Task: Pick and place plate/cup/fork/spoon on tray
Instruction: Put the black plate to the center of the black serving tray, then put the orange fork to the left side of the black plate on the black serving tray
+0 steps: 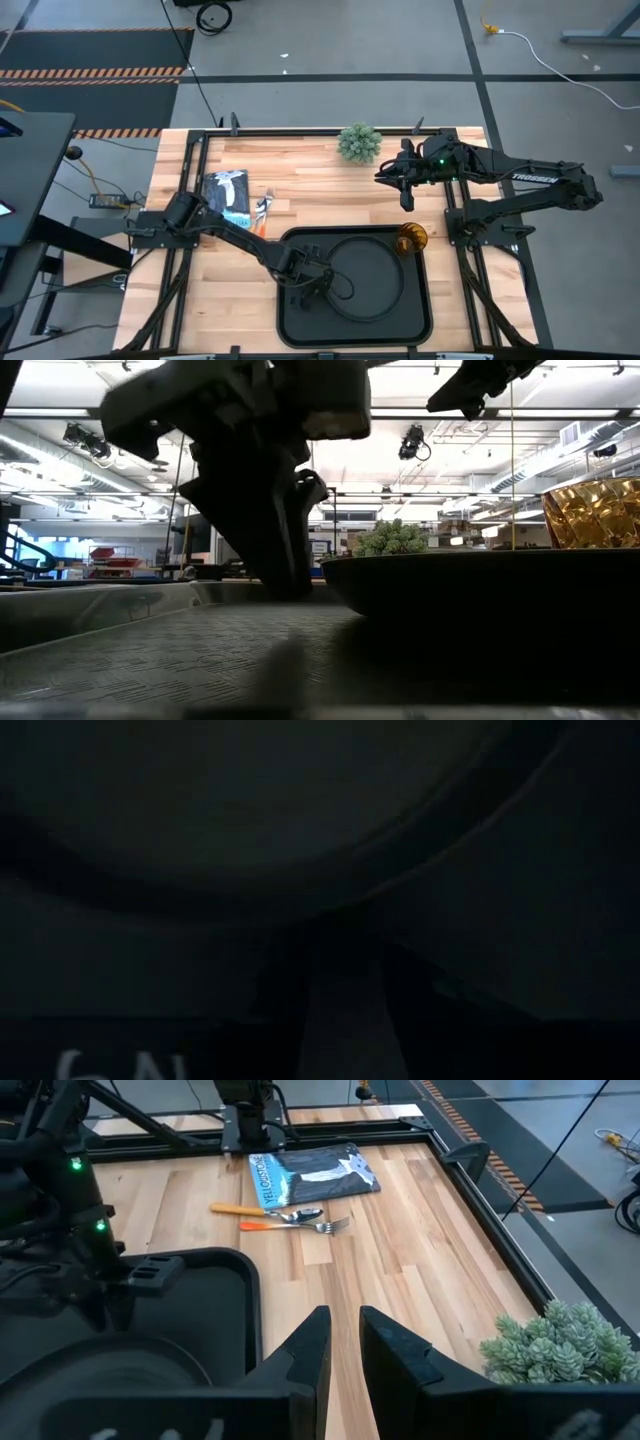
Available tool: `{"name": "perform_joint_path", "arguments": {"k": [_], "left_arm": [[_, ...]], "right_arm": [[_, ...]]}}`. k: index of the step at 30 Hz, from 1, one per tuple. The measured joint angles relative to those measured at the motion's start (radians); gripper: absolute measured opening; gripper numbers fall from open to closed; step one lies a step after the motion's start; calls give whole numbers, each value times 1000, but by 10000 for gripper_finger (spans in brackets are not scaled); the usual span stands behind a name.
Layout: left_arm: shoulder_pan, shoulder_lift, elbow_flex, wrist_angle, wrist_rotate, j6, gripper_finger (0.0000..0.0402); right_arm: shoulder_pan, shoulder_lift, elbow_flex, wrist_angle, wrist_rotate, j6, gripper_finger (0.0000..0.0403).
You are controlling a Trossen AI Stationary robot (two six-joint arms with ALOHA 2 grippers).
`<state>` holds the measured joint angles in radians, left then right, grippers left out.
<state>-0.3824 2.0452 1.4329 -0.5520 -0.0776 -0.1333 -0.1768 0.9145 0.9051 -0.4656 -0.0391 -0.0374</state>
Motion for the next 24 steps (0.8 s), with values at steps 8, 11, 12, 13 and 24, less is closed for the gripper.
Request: {"name": "perform_joint_path", "arguments": {"k": [8, 11, 12, 13, 24], "left_arm": [[31, -67, 1, -274, -128, -85, 133], [50, -100, 1, -346, -161, -107, 123], [54, -111, 1, -363, -176, -115, 118], [57, -120, 1, -382, -193, -118, 113], [74, -366, -296, -334, -276, -282, 63]], "right_arm": [[0, 0, 0, 3, 0, -3, 64], [0, 0, 0, 8, 0, -4, 64], [0, 0, 0, 8, -1, -5, 64], [0, 0, 0, 8, -2, -8, 64], [0, 0, 0, 55, -7, -50, 64]]}}
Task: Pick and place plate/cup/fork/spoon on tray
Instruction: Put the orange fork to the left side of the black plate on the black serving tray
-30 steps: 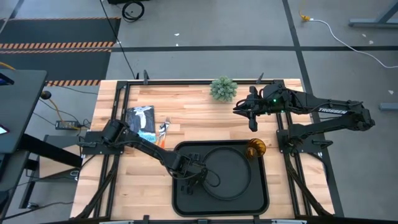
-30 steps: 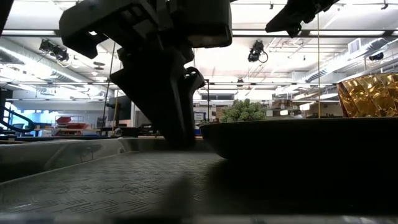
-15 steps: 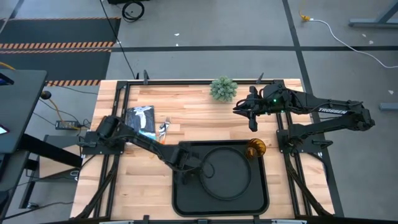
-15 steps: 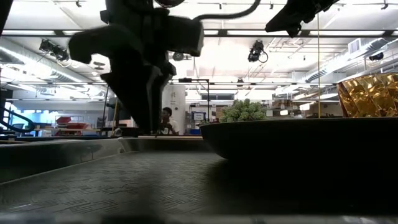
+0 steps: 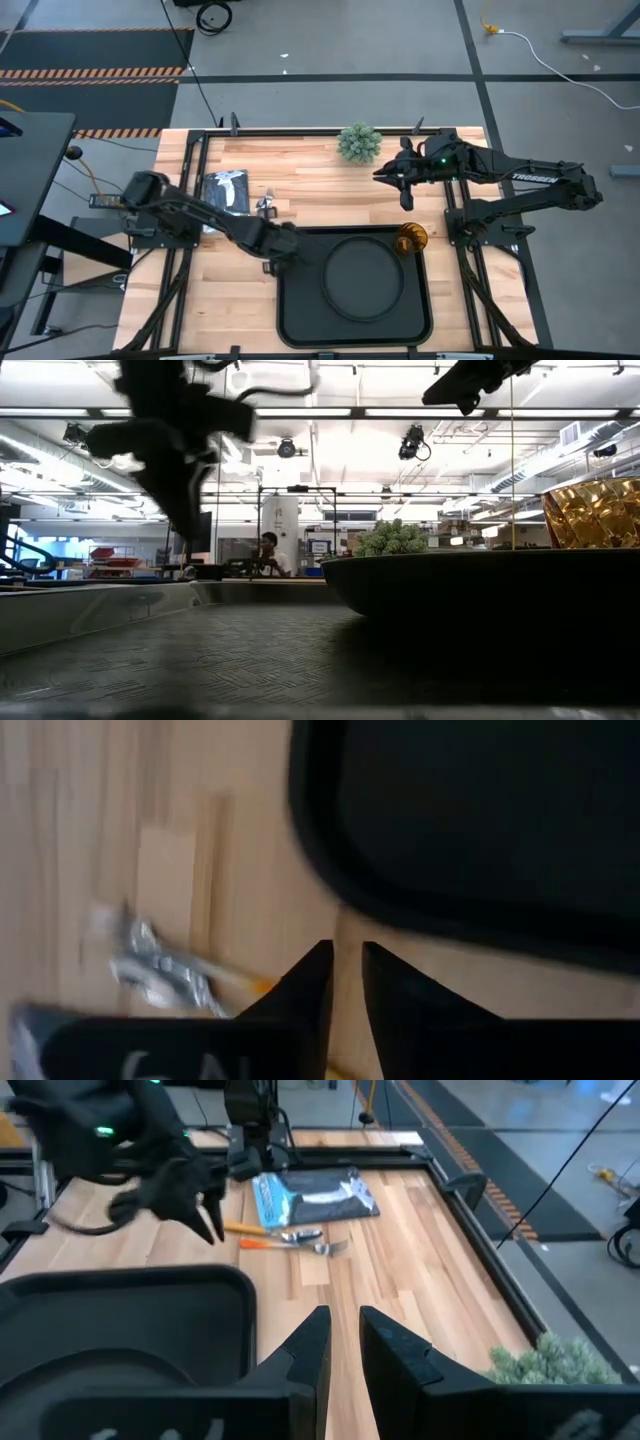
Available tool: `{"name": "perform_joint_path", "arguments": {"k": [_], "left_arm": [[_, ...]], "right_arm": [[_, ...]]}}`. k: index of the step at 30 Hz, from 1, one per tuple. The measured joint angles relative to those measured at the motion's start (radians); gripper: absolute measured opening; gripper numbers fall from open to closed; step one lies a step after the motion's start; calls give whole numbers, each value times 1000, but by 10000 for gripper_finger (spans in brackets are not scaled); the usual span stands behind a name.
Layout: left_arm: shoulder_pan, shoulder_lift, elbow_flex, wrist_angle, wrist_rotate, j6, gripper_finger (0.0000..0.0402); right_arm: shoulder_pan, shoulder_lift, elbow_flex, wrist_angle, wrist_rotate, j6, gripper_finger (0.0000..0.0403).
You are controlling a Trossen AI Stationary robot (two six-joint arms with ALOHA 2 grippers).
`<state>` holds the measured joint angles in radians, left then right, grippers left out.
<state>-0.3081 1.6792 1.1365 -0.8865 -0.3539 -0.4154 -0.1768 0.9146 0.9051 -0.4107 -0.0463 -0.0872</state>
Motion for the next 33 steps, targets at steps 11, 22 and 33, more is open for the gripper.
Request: {"name": "perform_joint_path", "arguments": {"k": [11, 22, 33], "left_arm": [[198, -208, -347, 173, 65, -382, 55], [441, -209, -311, 256, 79, -198, 125], [829, -171, -258, 339, 405, 225, 110]], "right_arm": [[0, 2, 0, 25, -9, -11, 64], [0, 2, 0, 47, -12, -30, 64], [0, 60, 0, 86, -49, -47, 64]]}}
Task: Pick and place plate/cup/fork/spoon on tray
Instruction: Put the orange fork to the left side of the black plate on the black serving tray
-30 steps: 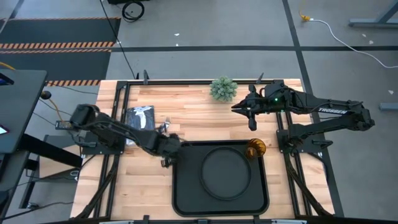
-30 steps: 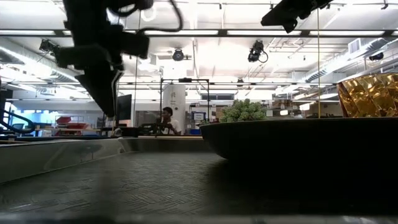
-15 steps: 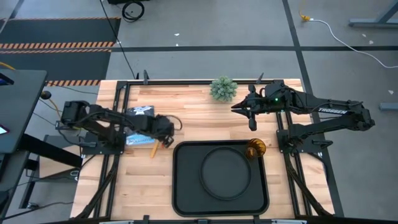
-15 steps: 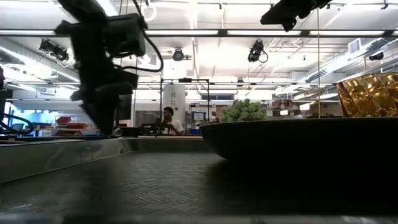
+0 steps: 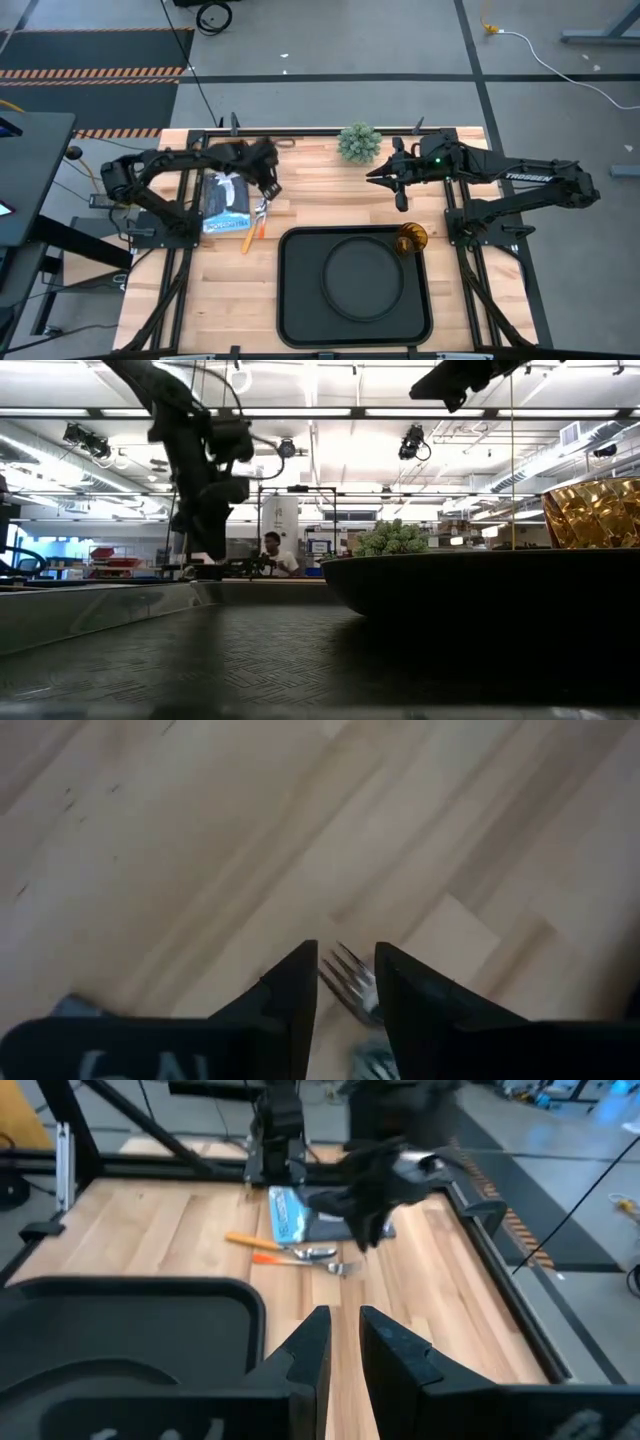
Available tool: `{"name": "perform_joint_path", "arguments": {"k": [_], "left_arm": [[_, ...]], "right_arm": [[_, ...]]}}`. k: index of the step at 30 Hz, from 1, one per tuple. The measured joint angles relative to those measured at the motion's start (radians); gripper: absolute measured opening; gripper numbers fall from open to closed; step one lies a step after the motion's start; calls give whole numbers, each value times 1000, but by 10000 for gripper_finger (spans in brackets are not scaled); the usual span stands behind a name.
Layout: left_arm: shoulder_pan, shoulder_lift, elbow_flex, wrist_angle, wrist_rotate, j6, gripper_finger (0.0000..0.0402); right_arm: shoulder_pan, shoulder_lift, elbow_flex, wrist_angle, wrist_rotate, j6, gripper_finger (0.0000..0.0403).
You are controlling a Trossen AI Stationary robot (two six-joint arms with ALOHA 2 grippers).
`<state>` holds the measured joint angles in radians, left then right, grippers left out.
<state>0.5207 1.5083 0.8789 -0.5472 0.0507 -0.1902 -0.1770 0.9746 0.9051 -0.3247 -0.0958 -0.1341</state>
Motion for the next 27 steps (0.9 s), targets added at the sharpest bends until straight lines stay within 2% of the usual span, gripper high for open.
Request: {"name": "perform_joint_path", "arguments": {"k": [3, 6, 12, 20, 27], "left_arm": [[76, 44, 0, 1, 94, 73, 110], [128, 105, 17, -14, 138, 138, 110], [180, 193, 68, -60, 252, 247, 110], [189, 207, 80, -87, 268, 412, 110], [197, 207, 80, -85, 274, 422, 110]], "right_arm": [[-3, 35, 0, 7, 0, -12, 64], [-3, 63, 0, 18, 2, -38, 64], [-3, 77, 0, 29, 3, -45, 64], [-3, 77, 0, 37, 4, -43, 64], [-3, 77, 0, 47, -2, -25, 64]]}}
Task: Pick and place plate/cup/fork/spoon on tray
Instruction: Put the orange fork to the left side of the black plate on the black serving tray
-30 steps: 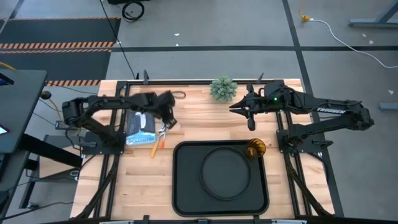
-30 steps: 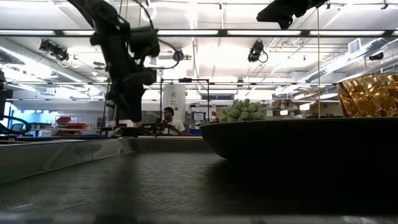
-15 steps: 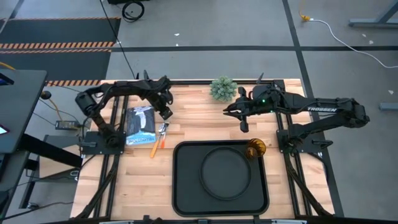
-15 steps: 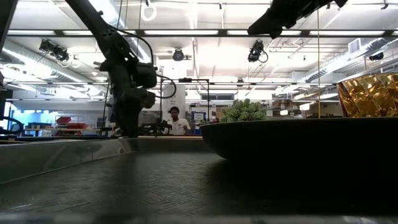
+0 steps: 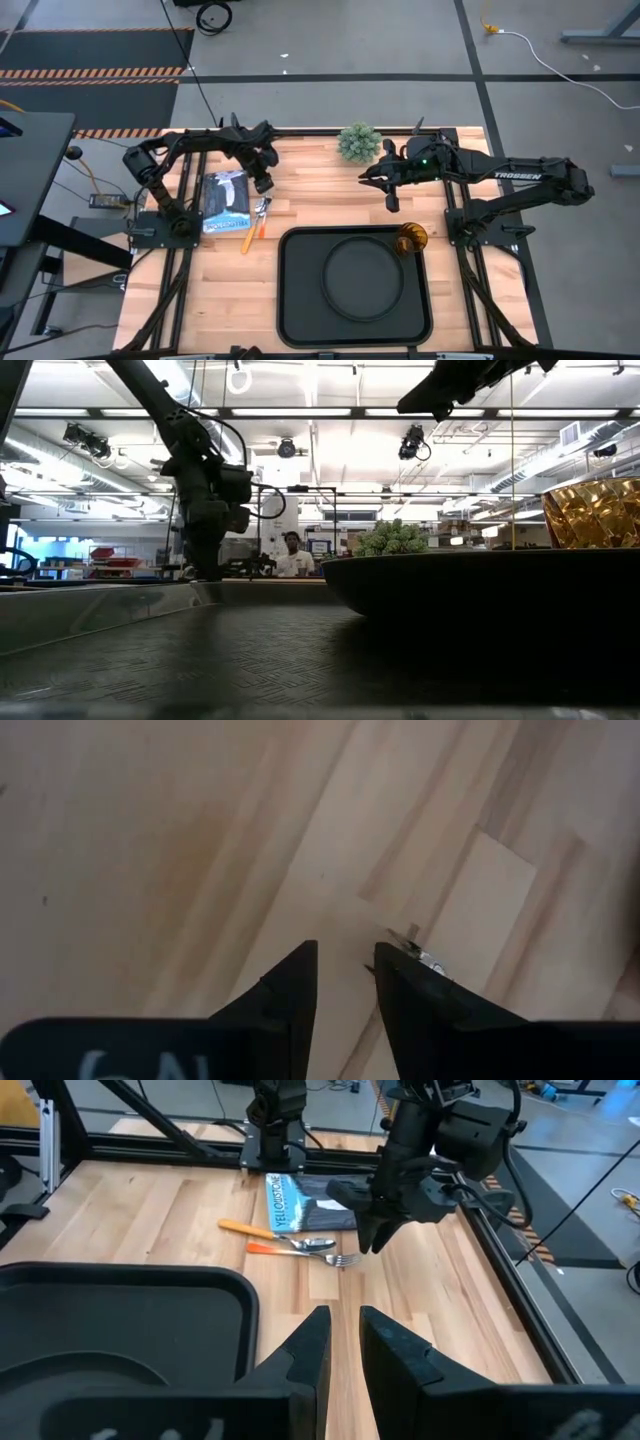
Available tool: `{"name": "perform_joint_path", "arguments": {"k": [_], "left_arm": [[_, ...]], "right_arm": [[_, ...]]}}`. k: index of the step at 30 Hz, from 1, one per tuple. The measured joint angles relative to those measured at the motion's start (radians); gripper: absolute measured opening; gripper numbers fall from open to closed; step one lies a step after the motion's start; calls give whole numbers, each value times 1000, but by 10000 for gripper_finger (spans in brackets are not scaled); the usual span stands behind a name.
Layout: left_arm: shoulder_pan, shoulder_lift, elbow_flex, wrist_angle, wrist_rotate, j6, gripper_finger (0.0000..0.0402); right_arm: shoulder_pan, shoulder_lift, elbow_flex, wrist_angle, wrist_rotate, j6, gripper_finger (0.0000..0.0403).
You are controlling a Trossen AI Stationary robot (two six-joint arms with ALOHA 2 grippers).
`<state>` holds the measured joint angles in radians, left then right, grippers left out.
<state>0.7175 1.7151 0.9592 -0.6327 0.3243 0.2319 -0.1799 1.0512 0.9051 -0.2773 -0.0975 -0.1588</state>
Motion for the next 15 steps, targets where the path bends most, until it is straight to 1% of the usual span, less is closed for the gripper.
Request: {"name": "perform_joint_path", "arguments": {"k": [3, 7, 11, 15], "left_arm": [[0, 0, 0, 2, 65, -20, 110], [-1, 0, -1, -2, 74, -42, 114], [-9, 1, -1, 3, 15, -42, 145], [-10, 7, -1, 4, 30, -32, 178]], "right_arm": [[0, 0, 0, 0, -2, 2, 64], [0, 0, 0, 0, -2, 4, 64], [0, 0, 0, -1, -2, 9, 64], [0, 0, 0, 0, -2, 9, 64]]}}
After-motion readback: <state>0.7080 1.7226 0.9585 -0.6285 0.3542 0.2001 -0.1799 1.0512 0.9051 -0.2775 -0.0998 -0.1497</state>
